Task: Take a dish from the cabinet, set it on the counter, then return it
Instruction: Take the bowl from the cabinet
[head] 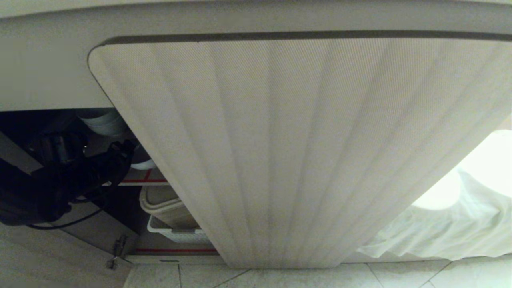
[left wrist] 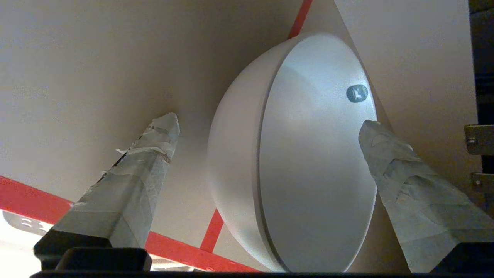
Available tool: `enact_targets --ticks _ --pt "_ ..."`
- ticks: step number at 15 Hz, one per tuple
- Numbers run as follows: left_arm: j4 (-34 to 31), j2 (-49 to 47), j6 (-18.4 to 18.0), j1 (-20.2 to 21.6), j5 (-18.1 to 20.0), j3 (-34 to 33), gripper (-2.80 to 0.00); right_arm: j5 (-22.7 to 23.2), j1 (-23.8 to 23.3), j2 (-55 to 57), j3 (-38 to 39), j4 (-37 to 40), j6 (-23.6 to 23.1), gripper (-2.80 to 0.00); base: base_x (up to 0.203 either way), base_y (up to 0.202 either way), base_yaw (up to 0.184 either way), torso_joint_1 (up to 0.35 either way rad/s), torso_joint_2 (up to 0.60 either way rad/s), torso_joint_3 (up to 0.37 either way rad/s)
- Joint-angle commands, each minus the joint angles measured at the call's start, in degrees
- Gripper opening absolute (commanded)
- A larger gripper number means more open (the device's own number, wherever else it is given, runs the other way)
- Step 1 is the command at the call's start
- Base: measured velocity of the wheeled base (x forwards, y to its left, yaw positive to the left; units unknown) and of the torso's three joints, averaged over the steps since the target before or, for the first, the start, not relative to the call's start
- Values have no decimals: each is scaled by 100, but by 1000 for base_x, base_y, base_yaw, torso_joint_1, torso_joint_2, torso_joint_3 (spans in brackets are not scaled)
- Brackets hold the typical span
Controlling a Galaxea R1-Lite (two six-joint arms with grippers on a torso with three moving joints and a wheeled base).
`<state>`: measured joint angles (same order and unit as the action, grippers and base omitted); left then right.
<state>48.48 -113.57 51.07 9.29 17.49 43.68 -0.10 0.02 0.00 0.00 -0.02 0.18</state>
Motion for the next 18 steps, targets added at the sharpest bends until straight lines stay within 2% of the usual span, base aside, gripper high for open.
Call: enact_targets --ticks 1,2,11,18 --pt "-6 -104 26 -6 0 0 0 1 -2 0 0 2 -1 -280 0 0 0 0 0 0" --pt "-5 -113 35 -6 -57 0 -280 1 -2 0 0 -7 -1 -280 0 0 0 0 0 0" --pt "13 -60 35 -6 -115 62 -280 1 0 0 0 -7 -1 -280 0 0 0 0 0 0" --pt "460 -113 44 -24 -71 71 -280 1 -2 0 0 -7 -1 -280 0 0 0 0 0 0"
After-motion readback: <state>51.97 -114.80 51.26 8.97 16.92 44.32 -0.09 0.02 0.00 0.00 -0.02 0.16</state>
